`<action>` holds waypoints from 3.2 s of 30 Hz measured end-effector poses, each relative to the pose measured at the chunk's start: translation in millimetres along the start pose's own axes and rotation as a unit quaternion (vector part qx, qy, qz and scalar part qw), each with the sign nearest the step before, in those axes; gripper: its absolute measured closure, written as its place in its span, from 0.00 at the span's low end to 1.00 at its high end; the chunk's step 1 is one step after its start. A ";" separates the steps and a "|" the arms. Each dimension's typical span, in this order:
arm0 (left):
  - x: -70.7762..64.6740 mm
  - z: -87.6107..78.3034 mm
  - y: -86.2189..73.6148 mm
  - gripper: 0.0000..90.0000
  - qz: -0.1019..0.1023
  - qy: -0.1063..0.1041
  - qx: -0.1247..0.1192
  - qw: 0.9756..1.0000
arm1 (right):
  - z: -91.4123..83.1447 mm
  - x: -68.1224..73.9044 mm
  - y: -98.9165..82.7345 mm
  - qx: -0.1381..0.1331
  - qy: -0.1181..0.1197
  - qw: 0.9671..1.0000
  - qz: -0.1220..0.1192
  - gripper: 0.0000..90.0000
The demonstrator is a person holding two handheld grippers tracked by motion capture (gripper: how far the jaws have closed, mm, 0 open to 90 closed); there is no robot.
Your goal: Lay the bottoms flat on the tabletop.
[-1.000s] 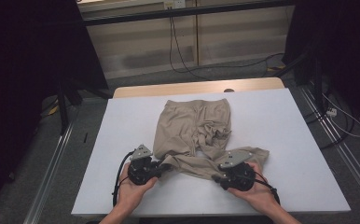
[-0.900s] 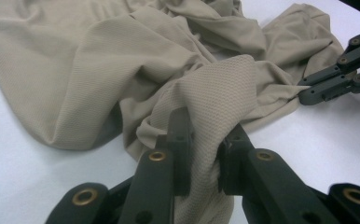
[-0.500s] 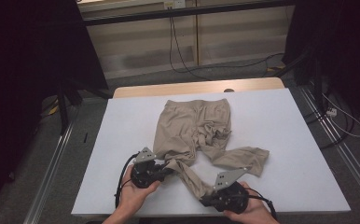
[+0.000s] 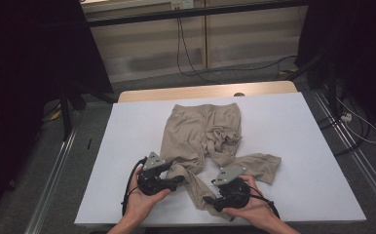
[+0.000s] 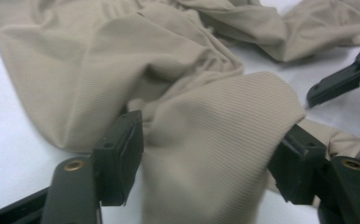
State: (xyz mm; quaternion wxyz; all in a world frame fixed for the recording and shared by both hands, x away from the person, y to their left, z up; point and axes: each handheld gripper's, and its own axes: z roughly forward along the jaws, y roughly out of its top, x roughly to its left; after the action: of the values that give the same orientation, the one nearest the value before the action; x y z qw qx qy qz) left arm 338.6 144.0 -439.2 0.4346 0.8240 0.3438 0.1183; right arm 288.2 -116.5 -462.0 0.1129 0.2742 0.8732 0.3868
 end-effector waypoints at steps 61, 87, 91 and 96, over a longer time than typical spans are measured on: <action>-31.6 -35.1 -1.2 0.46 0.074 -0.080 -0.001 0.994 | 8.9 13.0 5.9 -0.015 0.025 1.000 0.002 0.54; -58.8 -27.6 -32.1 1.00 0.096 -0.105 0.132 0.981 | -36.6 15.3 -22.2 0.023 0.057 0.998 -0.001 0.97; -59.9 -47.5 -37.5 1.00 0.080 -0.108 0.110 0.985 | -35.7 25.4 -19.8 0.023 0.079 0.997 -0.016 0.97; -42.1 -60.1 -38.3 1.00 0.040 -0.071 0.078 0.994 | -40.1 30.5 -16.1 0.020 0.088 0.995 -0.030 0.97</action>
State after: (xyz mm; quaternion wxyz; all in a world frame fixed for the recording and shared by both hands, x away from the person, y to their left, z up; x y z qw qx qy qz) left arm 260.2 168.7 -429.6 0.3874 0.8747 0.2870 0.0494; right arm 240.3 -132.6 -446.4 0.0415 0.2149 0.8950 0.3886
